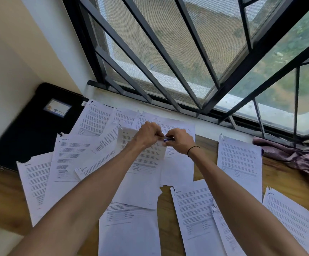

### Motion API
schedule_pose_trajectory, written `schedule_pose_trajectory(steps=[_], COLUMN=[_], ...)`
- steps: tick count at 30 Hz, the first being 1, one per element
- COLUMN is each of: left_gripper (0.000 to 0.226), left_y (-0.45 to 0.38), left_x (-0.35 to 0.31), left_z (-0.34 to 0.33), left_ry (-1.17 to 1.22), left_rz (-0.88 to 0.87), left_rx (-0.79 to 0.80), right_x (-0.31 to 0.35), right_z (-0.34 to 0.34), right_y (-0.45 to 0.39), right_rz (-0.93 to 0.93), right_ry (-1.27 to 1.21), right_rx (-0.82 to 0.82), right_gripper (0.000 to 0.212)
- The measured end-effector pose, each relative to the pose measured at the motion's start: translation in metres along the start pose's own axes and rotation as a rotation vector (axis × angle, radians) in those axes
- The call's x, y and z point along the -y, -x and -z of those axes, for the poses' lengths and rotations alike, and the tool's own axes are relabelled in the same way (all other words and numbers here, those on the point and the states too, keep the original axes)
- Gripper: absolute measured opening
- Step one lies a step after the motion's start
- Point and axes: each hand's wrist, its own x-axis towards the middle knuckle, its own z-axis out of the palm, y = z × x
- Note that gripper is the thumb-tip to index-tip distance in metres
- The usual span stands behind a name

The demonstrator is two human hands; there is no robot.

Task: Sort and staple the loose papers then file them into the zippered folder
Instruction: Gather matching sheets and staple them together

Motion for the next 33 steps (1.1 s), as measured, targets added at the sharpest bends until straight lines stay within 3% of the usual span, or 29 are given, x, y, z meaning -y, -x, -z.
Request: schedule_pose_trajectory(steps=[14,24,30,33], left_gripper=[0.021,0.019,0.074,0.065], left_y=[0.004,0.004,0.008,0.001], left_x=[-0.003,-0.001,-0.006,-0.008], left_z=[-0.001,-0.002,0.007,0.001], left_ry=[-0.008,-0.003,-0.053,-0.104], left_rz=[-0.032,-0.047,-0.057,-0.052], left_rx=[-0.025,0.018,0.219,0.263], right_x=[0.004,0.005,0.004,0.007], right_z=[0.011,0.015,0.017,0.015], right_y=[-0.007,-0.007,-0.006,-0.008], right_rz=[0.008,0.003,0.035,0.039], right_ry=[0.027,0.080,0.096,0.145], right_rx=[0.151,0.150,0.131,0.110], right_gripper=[0.026,0.030,0.011,0.009])
